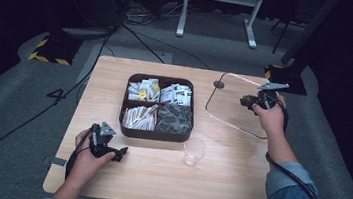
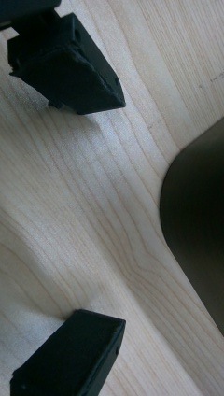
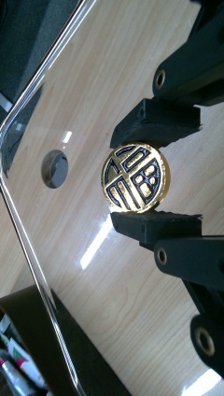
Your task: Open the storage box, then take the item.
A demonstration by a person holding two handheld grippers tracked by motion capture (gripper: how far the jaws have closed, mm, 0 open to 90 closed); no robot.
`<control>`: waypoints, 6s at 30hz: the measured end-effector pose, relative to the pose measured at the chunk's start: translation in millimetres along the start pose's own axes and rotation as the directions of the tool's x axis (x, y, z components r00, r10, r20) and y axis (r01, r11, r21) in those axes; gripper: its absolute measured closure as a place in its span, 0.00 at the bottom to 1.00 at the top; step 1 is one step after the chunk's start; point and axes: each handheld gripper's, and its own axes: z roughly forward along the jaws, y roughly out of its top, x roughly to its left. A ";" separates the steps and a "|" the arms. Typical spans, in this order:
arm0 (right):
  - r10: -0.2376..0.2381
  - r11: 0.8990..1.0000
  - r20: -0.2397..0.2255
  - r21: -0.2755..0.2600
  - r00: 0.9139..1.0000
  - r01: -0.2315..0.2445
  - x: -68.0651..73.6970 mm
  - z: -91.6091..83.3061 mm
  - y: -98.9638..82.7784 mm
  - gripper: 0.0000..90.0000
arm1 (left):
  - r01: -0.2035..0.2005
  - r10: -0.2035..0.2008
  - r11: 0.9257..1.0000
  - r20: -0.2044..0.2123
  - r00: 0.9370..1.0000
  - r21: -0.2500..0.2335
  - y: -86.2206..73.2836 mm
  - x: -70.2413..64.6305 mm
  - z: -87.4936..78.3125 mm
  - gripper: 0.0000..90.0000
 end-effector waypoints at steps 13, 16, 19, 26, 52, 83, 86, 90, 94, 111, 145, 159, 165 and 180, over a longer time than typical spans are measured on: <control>0.035 0.999 0.001 0.023 0.999 -0.035 -1.3 16.8 -23.5 0.65 | 0.000 0.000 1.000 0.001 1.000 -0.001 0.0 0.0 0.0 0.00; 0.039 0.999 0.001 0.027 0.999 -0.039 -1.4 17.9 -26.5 0.65 | 0.000 0.000 1.000 0.001 1.000 -0.001 0.0 0.0 0.0 0.00; 0.051 0.998 0.004 0.031 0.999 -0.052 -2.5 19.7 -33.1 0.65 | 0.000 0.000 1.000 0.001 1.000 -0.001 0.0 0.0 0.1 0.00; 0.071 0.996 0.002 0.045 0.997 -0.071 -4.3 23.8 -43.5 0.65 | 0.000 0.000 1.000 0.001 1.000 -0.001 0.0 0.0 0.1 0.00; 0.106 0.993 0.005 0.054 0.994 -0.106 -5.0 29.1 -56.5 0.64 | 0.000 0.000 1.000 0.001 1.000 -0.001 0.0 0.0 0.1 0.00; 0.152 0.984 -0.073 -0.081 0.986 -0.158 2.5 -2.7 -25.9 0.47 | 0.012 -0.013 1.000 -0.010 1.000 -0.019 -1.8 2.1 -5.7 0.16; 0.138 0.986 -0.091 -0.083 0.986 -0.145 7.7 -5.6 -20.5 0.46 | 0.015 -0.016 1.000 -0.012 1.000 -0.019 -2.0 2.4 -6.5 0.18; 0.118 0.985 -0.106 -0.111 0.987 -0.130 15.7 -8.9 -12.2 0.46 | 0.014 -0.015 1.000 -0.016 1.000 -0.019 -1.4 1.8 -6.4 0.19; 0.078 0.987 -0.130 -0.130 0.988 -0.095 26.1 -11.2 -2.6 0.51 | 0.019 -0.020 0.999 -0.014 1.000 -0.028 -1.7 3.0 -5.6 0.19; -0.110 0.981 -0.292 -0.183 0.950 0.057 103.3 -0.7 45.7 0.57 | 0.017 -0.018 0.999 -0.013 1.000 -0.043 -2.4 2.9 -3.7 0.17; -0.234 0.967 -0.458 -0.017 0.858 0.255 201.4 66.0 52.7 0.65 | 0.016 -0.016 0.999 -0.009 1.000 -0.037 -2.0 2.9 -3.7 0.16; -0.236 0.960 -0.453 0.028 0.860 0.278 211.4 83.2 45.7 0.74 | 0.012 -0.012 0.999 -0.008 1.000 -0.038 -2.2 2.9 -3.8 0.16; -0.254 0.954 -0.449 0.026 0.857 0.297 213.2 86.8 42.4 0.74 | 0.009 -0.009 0.999 -0.008 1.000 -0.035 -1.9 3.0 -3.8 0.16; -0.326 0.932 -0.412 0.014 0.851 0.363 218.1 81.8 42.9 0.93 | 0.007 -0.007 0.999 -0.008 1.000 -0.034 -1.9 3.1 -3.9 0.16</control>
